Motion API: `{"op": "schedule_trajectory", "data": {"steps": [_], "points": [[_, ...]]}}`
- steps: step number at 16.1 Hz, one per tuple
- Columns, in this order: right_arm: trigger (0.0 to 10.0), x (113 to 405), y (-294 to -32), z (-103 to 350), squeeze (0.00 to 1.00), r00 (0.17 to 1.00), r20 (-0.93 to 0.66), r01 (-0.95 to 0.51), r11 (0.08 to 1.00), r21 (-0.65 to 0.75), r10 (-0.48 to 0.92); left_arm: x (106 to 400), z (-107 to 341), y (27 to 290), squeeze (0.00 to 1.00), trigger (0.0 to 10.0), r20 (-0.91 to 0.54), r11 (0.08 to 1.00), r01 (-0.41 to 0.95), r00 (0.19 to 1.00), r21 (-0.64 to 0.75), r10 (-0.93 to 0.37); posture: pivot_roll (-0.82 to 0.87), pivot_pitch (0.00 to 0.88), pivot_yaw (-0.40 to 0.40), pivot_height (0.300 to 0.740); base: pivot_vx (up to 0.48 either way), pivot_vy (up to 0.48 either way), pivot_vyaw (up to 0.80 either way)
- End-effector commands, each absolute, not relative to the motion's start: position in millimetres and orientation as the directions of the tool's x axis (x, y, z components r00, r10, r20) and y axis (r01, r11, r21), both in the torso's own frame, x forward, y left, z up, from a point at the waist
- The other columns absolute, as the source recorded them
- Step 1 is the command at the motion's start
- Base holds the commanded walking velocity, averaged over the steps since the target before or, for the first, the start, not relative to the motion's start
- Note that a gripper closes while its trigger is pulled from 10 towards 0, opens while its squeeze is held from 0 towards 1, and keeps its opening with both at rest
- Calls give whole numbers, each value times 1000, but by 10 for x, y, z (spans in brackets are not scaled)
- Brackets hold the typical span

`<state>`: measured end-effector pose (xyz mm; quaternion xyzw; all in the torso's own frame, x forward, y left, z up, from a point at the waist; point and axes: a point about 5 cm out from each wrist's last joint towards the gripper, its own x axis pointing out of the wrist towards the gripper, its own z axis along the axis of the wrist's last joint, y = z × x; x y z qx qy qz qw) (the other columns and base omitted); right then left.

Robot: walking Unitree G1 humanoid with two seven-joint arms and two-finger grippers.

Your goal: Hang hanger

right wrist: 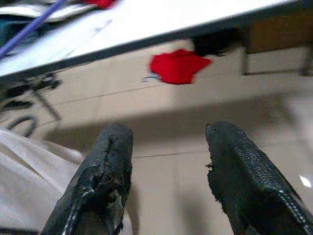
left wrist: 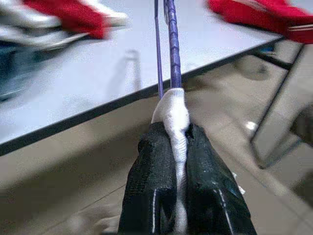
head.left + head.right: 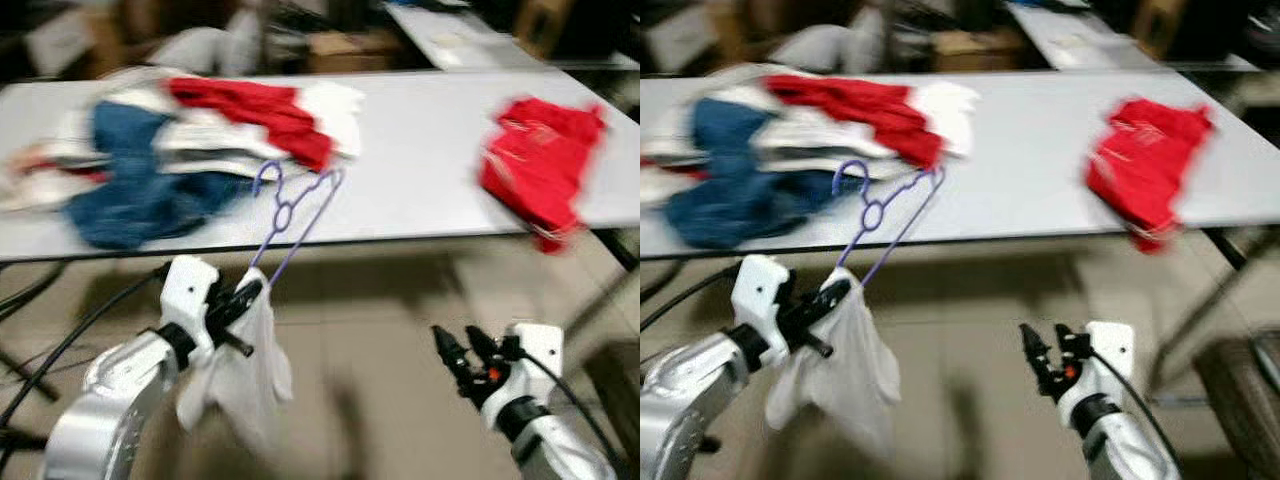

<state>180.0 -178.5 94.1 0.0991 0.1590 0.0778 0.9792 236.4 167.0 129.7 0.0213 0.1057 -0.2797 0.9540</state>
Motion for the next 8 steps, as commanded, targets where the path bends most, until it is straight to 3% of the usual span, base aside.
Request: {"op": "schedule_trajectory", "data": {"steps": [1,2,4,7,8], "points": [[10000,1783,-1790,951,0,939,-293,-114,967,226,179,2371,1341,1667,0,10000,-191,838,546,823,4,-535,12,0,52,740,0,-480,-800],[10000,1785,-1789,951,0,940,-292,-114,967,227,179,2367,1346,1653,0,10000,-187,831,556,817,5,-546,13,0,52,740,0,-480,-800],[10000,1787,-1788,953,0,940,-290,-113,967,229,178,2354,1367,1627,0,10000,-155,817,576,805,-25,-573,13,0,52,740,0,0,-800],[10000,1793,-1785,955,0,941,-286,-113,966,231,178,2359,1350,1632,0,10000,-172,818,575,803,-25,-570,15,0,57,740,0,480,-800],[10000,1796,-1782,955,0,942,-285,-113,966,231,178,2372,1351,1644,0,10000,-178,824,566,811,2,-557,15,0,58,740,0,0,-800]]}}
